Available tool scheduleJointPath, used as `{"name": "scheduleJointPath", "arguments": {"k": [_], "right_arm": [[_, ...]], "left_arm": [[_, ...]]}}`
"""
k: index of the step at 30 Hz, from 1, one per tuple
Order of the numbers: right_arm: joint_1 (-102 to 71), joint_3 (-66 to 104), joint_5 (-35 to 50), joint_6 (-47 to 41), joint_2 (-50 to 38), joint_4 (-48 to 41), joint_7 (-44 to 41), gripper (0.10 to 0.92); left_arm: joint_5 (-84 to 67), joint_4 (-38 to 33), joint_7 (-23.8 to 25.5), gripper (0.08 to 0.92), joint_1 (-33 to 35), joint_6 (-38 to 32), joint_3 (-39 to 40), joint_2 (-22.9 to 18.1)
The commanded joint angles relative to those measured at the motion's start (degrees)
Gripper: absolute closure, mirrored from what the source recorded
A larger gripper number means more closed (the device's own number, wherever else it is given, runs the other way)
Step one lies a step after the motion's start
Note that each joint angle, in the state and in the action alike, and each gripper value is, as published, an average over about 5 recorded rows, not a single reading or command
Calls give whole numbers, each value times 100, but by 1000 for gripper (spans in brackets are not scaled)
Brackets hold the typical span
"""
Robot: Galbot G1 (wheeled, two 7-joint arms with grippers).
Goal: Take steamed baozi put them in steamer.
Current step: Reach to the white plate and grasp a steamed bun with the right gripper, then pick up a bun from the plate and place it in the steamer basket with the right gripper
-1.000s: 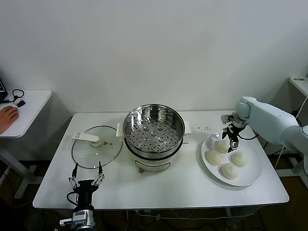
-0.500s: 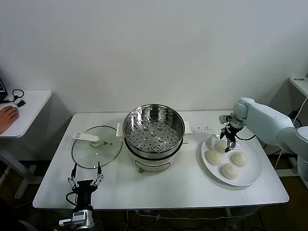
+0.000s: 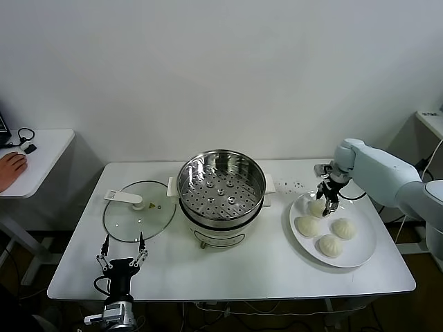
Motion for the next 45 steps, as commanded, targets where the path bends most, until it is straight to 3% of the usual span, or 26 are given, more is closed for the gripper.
{"name": "scheduleJointPath", "arguments": {"k": [1,15,23,28,33,45], "right_arm": [[76,-92,-9,3,4,36,-6,380],[1831,-1494,743,361,-557,1971,43,389],[3148,-2282,1053,1487,-502,2562,102,389],[3638,-2520,1156,2850,-271,2389,129,387],[3712,-2403,1227,4463,267,1645,362,381],[3251,-1521,559,4704,2075,239,647,379]], "left_arm": [[-7,7,-4,177,-1,-2,8,-280],[-12,-14,-18,177,-2,7,55,-280],[5,-43,-65,177,11,45,93,-280],[36,-36,-70,177,10,51,110,-280],[95,-9,-86,177,-2,48,141,-280],[141,25,-106,177,-21,35,140,-280]]}}
